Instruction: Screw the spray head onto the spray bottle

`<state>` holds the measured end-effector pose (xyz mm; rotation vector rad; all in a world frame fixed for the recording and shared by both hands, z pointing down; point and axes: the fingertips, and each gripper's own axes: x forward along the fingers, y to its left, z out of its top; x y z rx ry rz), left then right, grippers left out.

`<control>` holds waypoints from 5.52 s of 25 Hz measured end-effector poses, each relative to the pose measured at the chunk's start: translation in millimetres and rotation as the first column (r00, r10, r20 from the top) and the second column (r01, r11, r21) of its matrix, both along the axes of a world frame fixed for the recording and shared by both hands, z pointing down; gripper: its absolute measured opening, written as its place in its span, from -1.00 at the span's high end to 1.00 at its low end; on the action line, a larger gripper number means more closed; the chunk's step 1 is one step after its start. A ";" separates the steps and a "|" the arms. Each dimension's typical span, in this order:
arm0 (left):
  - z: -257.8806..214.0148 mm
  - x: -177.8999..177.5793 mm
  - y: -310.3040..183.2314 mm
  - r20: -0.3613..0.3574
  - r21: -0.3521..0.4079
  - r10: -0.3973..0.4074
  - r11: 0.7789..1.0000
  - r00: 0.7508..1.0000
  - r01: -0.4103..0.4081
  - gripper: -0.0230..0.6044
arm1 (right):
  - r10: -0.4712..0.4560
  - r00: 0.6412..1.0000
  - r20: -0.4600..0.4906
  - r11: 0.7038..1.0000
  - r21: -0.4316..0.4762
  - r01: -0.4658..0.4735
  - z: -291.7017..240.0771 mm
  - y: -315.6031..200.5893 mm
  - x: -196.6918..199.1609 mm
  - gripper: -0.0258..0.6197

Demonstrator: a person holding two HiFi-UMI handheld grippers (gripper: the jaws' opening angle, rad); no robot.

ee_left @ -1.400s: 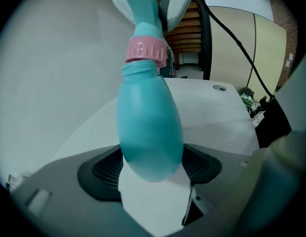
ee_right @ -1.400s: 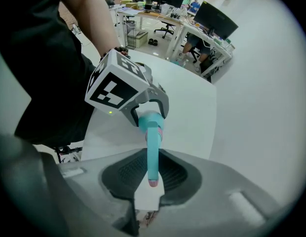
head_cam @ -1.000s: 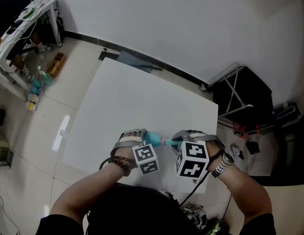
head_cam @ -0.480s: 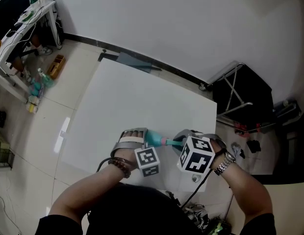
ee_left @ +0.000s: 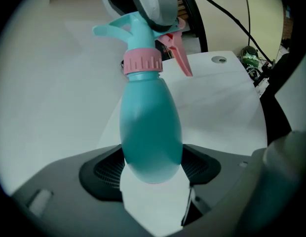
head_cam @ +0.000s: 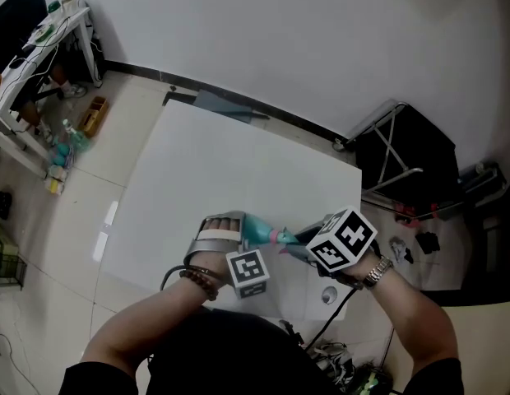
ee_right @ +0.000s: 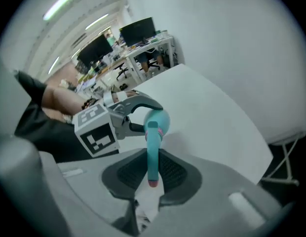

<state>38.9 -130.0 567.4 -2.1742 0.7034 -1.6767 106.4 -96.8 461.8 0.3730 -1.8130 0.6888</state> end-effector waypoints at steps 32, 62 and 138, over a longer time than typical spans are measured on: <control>-4.6 30.7 27.2 -0.230 -0.183 -0.039 0.983 0.972 -0.004 -0.30 | -0.301 0.937 -0.180 0.896 0.283 0.342 -10.0 7.1 -7.6 0.68; -24.9 30.0 13.2 -0.126 0.123 0.063 0.991 0.990 -0.048 -0.30 | 0.579 0.793 0.191 0.806 -0.282 -0.520 6.1 10.0 -0.9 0.54; -12.6 38.1 33.3 -0.231 -0.034 0.059 0.997 0.971 -0.069 -0.31 | -0.115 0.991 0.067 0.927 0.366 0.083 -34.4 4.8 -1.7 0.21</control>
